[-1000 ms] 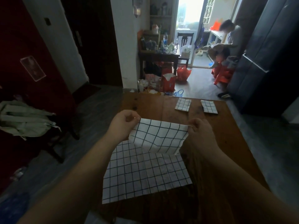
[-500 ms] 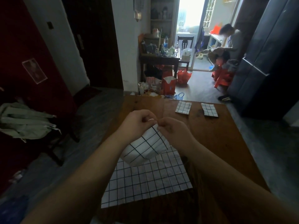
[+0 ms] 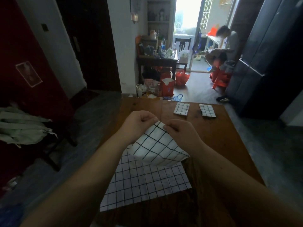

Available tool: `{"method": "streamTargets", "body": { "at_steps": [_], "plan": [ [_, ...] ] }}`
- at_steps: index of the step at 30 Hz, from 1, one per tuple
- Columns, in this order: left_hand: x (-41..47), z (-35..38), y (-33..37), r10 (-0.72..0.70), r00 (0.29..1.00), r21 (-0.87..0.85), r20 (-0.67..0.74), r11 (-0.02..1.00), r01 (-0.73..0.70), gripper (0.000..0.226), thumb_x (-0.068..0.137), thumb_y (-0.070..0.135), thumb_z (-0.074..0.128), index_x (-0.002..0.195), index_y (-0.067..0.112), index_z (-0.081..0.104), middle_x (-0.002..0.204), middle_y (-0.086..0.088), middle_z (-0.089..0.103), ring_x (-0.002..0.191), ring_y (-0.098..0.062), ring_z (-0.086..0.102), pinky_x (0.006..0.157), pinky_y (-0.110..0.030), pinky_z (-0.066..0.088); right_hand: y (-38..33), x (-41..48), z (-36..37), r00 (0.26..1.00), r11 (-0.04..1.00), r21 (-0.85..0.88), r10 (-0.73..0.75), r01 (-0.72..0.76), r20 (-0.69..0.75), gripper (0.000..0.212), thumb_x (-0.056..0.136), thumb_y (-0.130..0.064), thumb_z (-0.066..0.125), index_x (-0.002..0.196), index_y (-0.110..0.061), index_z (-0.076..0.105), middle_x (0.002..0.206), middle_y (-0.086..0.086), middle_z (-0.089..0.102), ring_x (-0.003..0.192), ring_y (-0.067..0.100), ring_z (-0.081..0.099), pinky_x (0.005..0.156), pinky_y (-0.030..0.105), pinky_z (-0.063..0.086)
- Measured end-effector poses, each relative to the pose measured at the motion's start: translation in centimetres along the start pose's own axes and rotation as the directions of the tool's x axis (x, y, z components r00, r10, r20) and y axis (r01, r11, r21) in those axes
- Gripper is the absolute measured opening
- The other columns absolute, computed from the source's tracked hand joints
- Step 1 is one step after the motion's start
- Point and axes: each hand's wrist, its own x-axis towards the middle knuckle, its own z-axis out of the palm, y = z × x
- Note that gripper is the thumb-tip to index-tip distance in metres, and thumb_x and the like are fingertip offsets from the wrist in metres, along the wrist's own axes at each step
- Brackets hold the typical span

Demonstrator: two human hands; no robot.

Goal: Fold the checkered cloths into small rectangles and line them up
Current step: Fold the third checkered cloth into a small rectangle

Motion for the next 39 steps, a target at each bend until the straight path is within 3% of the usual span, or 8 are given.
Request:
{"method": "streamTargets", "body": {
  "at_steps": [4,8,13,21,25,29,35,39],
  "plan": [
    [0.3,0.7,-0.2,0.007,0.998,-0.028,-0.061,1.000,-0.008,0.013,0.097,0.022,0.069,0.095,0.014,0.079,0.084,0.002,0.076,0.077,-0.007,0.069,0.071,-0.023,0.055,1.2,-0.9,-0.7,1.000,1.000,-0.017,0.024,-0.024,-0.011,0.014,0.097,-0.029,0.063,0.085,-0.029,0.072,0.073,-0.014,0.066,0.072,0.001,0.062,0.064,0.011,0.043],
    [0.2,0.5,0.0,0.053,0.991,-0.011,-0.120,0.998,-0.055,0.014,0.099,0.017,0.066,0.094,0.011,0.077,0.084,0.004,0.072,0.071,0.006,0.062,0.067,-0.010,0.049,2.7,-2.5,-1.3,0.996,0.995,-0.019,0.095,-0.095,0.003,0.017,0.099,-0.030,0.061,0.090,-0.022,0.074,0.073,-0.010,0.067,0.068,0.004,0.062,0.064,0.023,0.049],
    [-0.1,0.1,-0.2,0.039,0.984,-0.022,-0.175,0.999,-0.044,0.015,0.101,0.017,0.062,0.094,0.012,0.075,0.078,0.010,0.067,0.067,0.009,0.060,0.063,-0.005,0.045,3.7,-4.5,-1.4,0.990,0.990,-0.028,0.139,-0.138,0.031,0.015,0.101,-0.028,0.059,0.098,-0.026,0.074,0.073,-0.014,0.067,0.067,0.003,0.064,0.065,0.024,0.056],
    [-0.4,-1.2,-0.9,-0.082,0.947,-0.043,-0.309,0.996,0.073,0.015,0.102,0.026,0.060,0.095,0.021,0.074,0.086,0.002,0.071,0.077,-0.004,0.063,0.070,-0.026,0.050,4.7,-7.0,-0.8,0.978,0.985,-0.001,0.174,-0.175,0.117,0.030,0.103,-0.028,0.053,0.083,-0.050,0.057,0.074,-0.007,0.066,0.066,0.013,0.063,0.067,0.039,0.058],
    [-1.0,-2.0,-1.0,-0.099,0.940,-0.036,-0.328,0.995,0.092,0.015,0.103,0.025,0.059,0.096,0.023,0.072,0.087,0.007,0.069,0.070,0.009,0.061,0.067,-0.021,0.046,5.0,-7.0,-0.6,0.977,0.986,0.004,0.167,-0.169,0.131,0.019,0.103,-0.027,0.050,0.092,-0.033,0.064,0.075,-0.002,0.065,0.065,0.016,0.061,0.065,0.046,0.057],
    [-1.7,-2.4,-1.5,-0.126,0.921,-0.046,-0.370,0.992,0.118,0.017,0.103,0.024,0.057,0.097,0.018,0.072,0.090,0.003,0.070,0.084,-0.008,0.063,0.073,-0.028,0.048,4.8,-6.7,-0.7,0.981,0.982,0.057,0.173,-0.178,0.087,0.019,0.104,-0.021,0.049,0.090,-0.025,0.062,0.074,-0.001,0.062,0.060,0.010,0.057,0.060,0.035,0.053],
    [-2.5,-1.9,-2.3,-0.208,0.893,-0.122,-0.399,0.977,0.173,0.023,0.106,0.029,0.052,0.097,0.015,0.069,0.087,0.002,0.068,0.080,-0.011,0.062,0.070,-0.030,0.048,4.1,-6.3,0.0,0.924,0.829,0.423,0.379,-0.365,0.053,0.020,0.106,-0.024,0.045,0.094,-0.017,0.059,0.091,0.009,0.062,0.077,0.014,0.057,0.068,0.031,0.050],
    [-2.7,-1.2,-2.7,-0.258,0.878,-0.159,-0.403,0.965,0.210,0.025,0.106,0.031,0.050,0.099,0.014,0.067,0.086,-0.001,0.066,0.079,-0.015,0.061,0.074,-0.033,0.051,3.4,-6.0,0.3,0.844,0.574,0.666,0.510,-0.477,0.165,0.024,0.107,-0.031,0.044,0.112,-0.015,0.061,0.108,0.008,0.066,0.094,0.022,0.066,0.067,0.026,0.057]
  ]
}}
